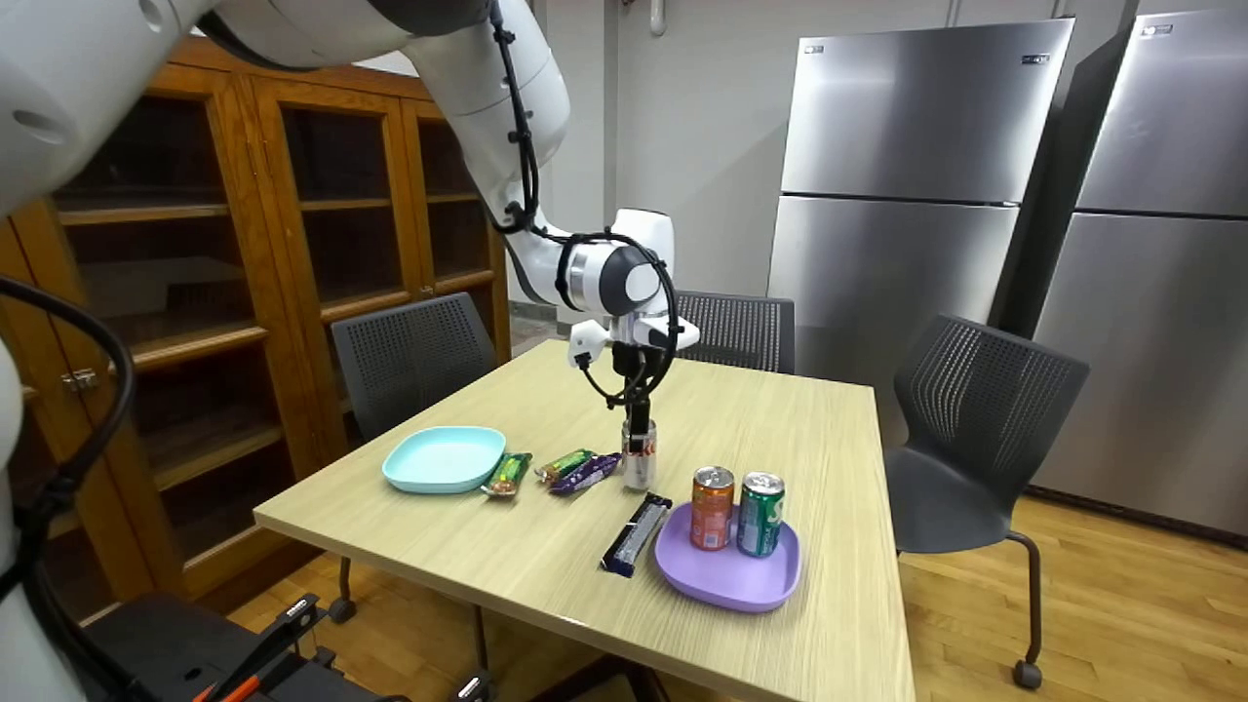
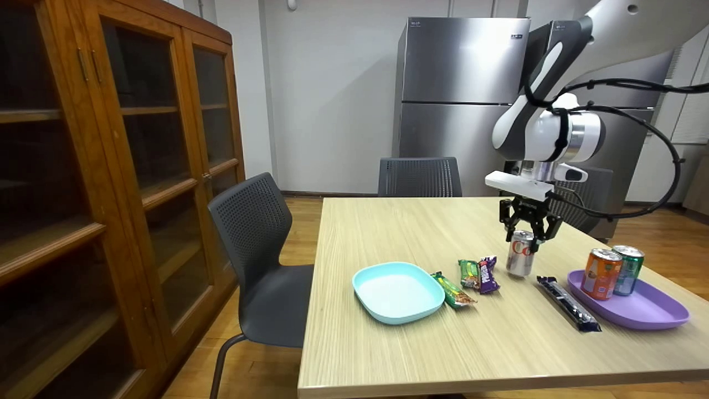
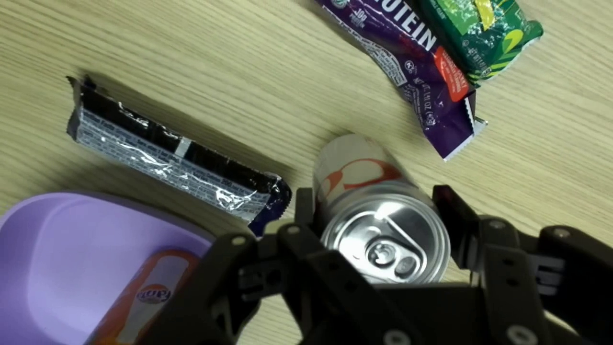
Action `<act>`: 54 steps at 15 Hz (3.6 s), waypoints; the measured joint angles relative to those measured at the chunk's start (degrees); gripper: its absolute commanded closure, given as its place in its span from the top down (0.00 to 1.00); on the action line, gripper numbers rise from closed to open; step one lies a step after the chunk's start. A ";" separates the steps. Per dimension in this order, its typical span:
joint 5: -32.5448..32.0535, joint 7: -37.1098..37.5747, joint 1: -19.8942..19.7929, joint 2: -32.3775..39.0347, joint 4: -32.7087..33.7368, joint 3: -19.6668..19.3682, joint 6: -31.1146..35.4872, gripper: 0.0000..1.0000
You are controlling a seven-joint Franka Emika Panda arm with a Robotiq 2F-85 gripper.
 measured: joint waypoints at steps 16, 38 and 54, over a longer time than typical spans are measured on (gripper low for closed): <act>-6.38 0.90 0.07 -21.43 -25.58 -3.92 -0.05 0.38; -11.35 5.82 -6.87 -19.88 -27.15 -9.40 -0.18 0.38; -9.29 5.83 -9.34 -10.53 -17.77 -9.75 -0.15 0.38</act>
